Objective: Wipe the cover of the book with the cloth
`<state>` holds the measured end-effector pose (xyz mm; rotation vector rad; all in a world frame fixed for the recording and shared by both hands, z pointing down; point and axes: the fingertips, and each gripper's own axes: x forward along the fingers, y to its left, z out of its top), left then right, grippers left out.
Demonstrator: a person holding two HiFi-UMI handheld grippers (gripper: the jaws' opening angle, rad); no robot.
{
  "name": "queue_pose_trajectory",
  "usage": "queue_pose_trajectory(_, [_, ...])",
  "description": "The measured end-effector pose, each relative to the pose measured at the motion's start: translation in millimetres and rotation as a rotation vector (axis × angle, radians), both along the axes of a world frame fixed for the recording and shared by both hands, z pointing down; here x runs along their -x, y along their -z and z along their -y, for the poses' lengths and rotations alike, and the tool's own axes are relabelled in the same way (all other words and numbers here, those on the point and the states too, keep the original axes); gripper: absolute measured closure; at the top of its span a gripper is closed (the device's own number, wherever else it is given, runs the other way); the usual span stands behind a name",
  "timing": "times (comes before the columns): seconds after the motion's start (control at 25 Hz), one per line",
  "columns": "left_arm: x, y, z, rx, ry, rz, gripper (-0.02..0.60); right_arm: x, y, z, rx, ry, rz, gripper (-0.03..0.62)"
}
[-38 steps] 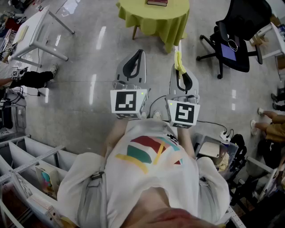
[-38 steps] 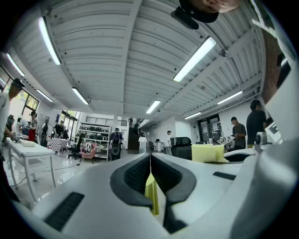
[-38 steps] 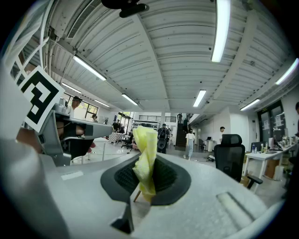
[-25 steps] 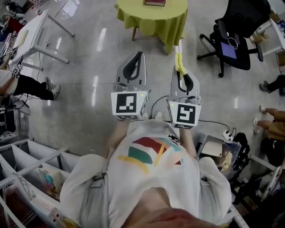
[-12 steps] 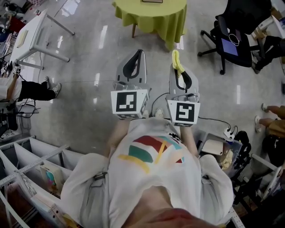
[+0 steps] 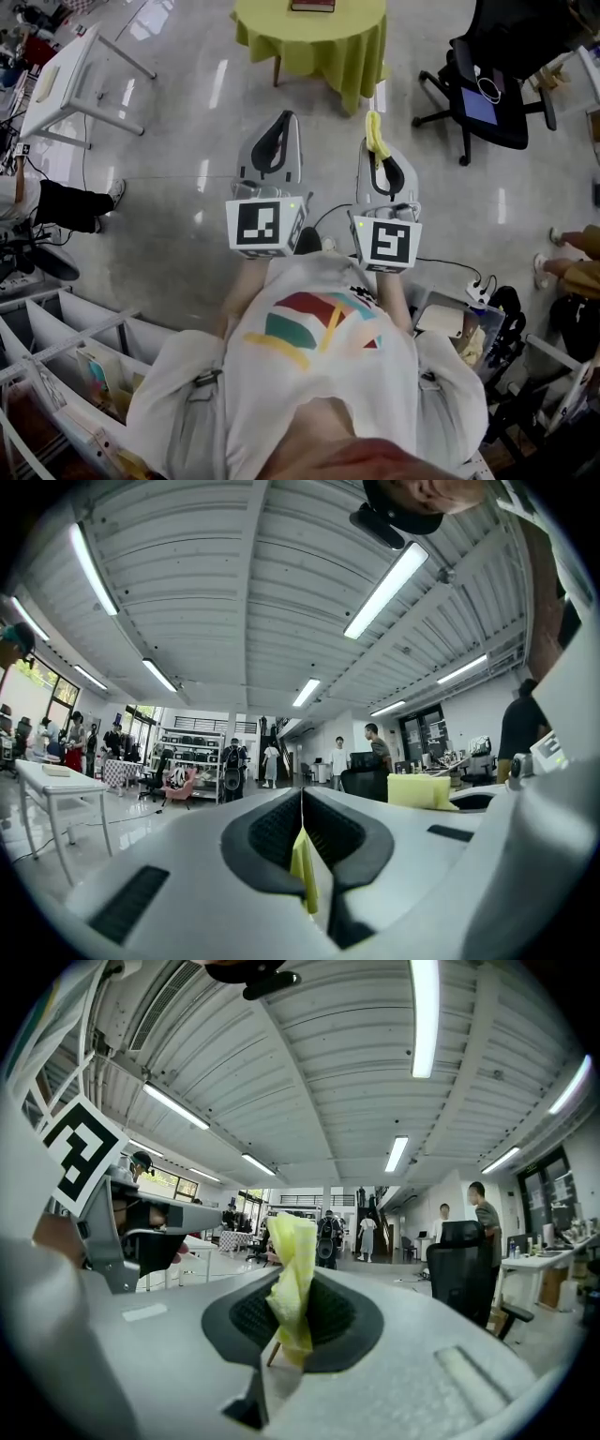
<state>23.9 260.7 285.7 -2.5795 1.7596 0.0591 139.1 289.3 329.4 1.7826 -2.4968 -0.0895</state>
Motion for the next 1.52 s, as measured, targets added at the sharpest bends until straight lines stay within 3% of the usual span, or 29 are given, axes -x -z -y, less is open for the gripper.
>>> queue_pose_trajectory(0.44, [-7.9, 5.6, 16.8, -0.016, 0.033, 0.003, 0.566, -20.9, 1.4, 13.6, 0.002, -0.011, 0.016, 0.565])
queue_pose_trajectory(0.92, [-25.3, 4.4, 59.2, -0.050, -0.008, -0.003, 0.566, -31.4, 4.5, 50.3, -0.035, -0.020, 0.000, 0.565])
queue_pose_trajectory(1.16, [-6.6, -0.9, 118.3, -0.050, -0.013, -0.027, 0.566, -14.4, 5.3, 103.6, -0.055, -0.014, -0.038, 0.565])
queue_pose_trajectory(1.36, [3.4, 3.7, 187.9, -0.036, -0.017, -0.057, 0.566, -7.4, 8.7, 159.7, -0.026, -0.027, -0.150, 0.565])
queue_pose_trajectory(1.52, [14.2, 26.7, 236.1, -0.053, -0.036, -0.066, 0.566, 4.5, 26.6, 208.0, -0.032, -0.040, -0.146, 0.565])
